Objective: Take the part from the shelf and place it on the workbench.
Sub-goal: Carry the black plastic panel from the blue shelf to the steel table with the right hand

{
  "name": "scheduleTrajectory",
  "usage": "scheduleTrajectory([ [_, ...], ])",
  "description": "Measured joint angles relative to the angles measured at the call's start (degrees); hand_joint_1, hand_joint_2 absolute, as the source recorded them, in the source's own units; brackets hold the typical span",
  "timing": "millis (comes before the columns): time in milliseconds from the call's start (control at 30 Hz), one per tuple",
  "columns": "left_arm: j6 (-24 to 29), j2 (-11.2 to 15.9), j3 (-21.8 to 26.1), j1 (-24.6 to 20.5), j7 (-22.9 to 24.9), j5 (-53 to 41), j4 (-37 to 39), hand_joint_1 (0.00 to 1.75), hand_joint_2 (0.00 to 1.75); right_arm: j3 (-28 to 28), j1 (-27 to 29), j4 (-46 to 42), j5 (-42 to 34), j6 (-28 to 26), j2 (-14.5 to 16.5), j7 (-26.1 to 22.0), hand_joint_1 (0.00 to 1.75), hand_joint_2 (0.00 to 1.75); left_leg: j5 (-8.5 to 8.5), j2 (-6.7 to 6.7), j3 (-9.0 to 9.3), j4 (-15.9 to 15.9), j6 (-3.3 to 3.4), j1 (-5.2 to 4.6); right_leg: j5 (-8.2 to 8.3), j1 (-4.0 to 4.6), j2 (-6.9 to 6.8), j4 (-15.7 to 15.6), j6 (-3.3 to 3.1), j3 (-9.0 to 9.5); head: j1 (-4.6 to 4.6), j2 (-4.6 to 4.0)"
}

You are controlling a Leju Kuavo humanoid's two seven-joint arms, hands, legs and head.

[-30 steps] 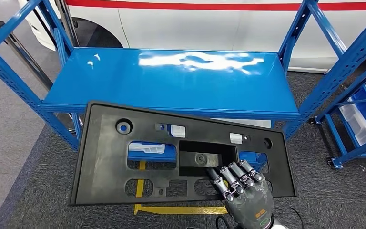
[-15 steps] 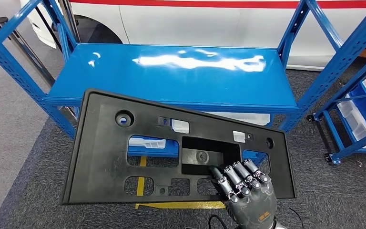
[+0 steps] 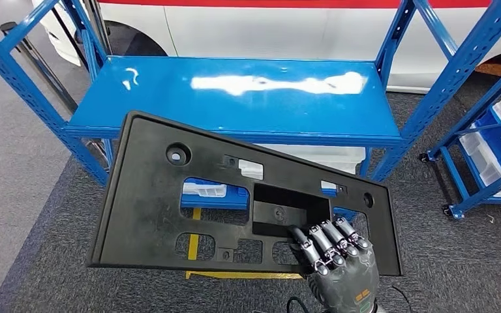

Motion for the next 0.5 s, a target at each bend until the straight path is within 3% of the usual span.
scheduleTrajectory([
  [100, 0.0, -0.1, 0.0, 0.1, 0.0, 0.0, 0.0, 0.0, 1.75, 0.4, -0.1, 0.0, 0.0, 0.0, -0.2, 0.4, 1.75, 1.75, 1.0, 0.14, -0.49, -0.3, 1.0, 0.09, -0.06, -0.03, 0.08, 0.3, 1.05, -0.36, 0.02, 0.0],
  [133, 0.0, -0.1, 0.0, 0.1, 0.0, 0.0, 0.0, 0.0, 1.75, 0.5, -0.1, 0.0, 0.0, 0.0, -0.3, 0.6, 1.75, 1.75, 1.45, 0.27, -0.76, -0.5, 1.52, 0.21, -1.29, -0.09, 0.18, 1.5, 1.3, -0.83, 0.05, 0.0],
  [200, 0.1, -0.1, 0.0, 0.0, 0.0, 0.0, 0.0, 0.0, 1.75, 0.6, -0.1, 0.0, 0.0, 0.0, -0.6, 0.8, 1.75, 1.75, 2.3, 0.44, -1.6, -0.6, 2.26, 0.27, -5.84, -0.29, 0.35, 7.0, 1.71, -2.77, 0.1, 0.0],
  [267, 0.1, -0.1, 0.0, -0.1, 0.0, 0.0, 0.0, 0.0, 1.75, 0.8, -0.1, 0.1, 0.0, 0.0, -0.9, 0.8, 1.75, 1.75, 2.97, 0.46, -2.69, -0.5, 2.37, 0.19, -9.61, -0.44, 0.36, 13.7, 2.07, -4.64, 0.11, 0.0],
  [300, 0.1, -0.1, 0.0, -0.1, 0.0, 0.0, 0.0, 0.0, 1.75, 0.8, -0.1, 0.2, 0.0, 0.0, -1.0, 0.9, 1.75, 1.75, 3.26, 0.47, -3.2, -0.3, 2.31, 0.17, -10.0, -0.48, 0.36, 15.1, 2.18, -4.59, 0.11, 0.0],
  [333, 0.1, -0.1, 0.0, -0.1, 0.0, 0.0, 0.0, 0.0, 1.75, 0.8, -0.1, 0.2, 0.0, 0.0, -1.0, 0.9, 1.75, 1.75, 3.5, 0.47, -3.71, -0.1, 2.2, 0.17, -9.35, -0.52, 0.36, 14.5, 2.21, -3.48, 0.11, 0.0],
  [367, 0.1, -0.1, 0.0, 0.0, 0.0, 0.0, 0.0, 0.0, 1.75, 0.8, -0.1, 0.2, 0.0, 0.0, -1.1, 0.9, 1.75, 1.75, 3.7, 0.46, -4.16, 0.1, 2.07, 0.18, -7.94, -0.56, 0.35, 11.7, 2.16, -1.32, 0.11, 0.0],
  [433, 0.1, -0.1, 0.0, 0.0, 0.0, 0.0, 0.0, 0.0, 1.75, 0.9, -0.3, 0.2, 0.0, 0.0, -1.2, 0.9, 1.75, 1.75, 4.01, 0.43, -4.84, 0.6, 1.69, 0.15, -5.78, -0.48, 0.37, 3.7, 1.79, 3.76, 0.1, 0.0],
  [500, 0.1, -0.2, 0.0, -0.1, 0.0, 0.0, 0.0, 0.0, 1.75, 1.0, -0.4, 0.2, 0.0, 0.0, -1.2, 1.1, 1.75, 1.75, 4.42, 0.4, -5.2, 0.8, 1.05, 0.1, -5.17, -0.12, 0.46, -0.4, 1.21, 5.91, 0.1, 0.0],
])
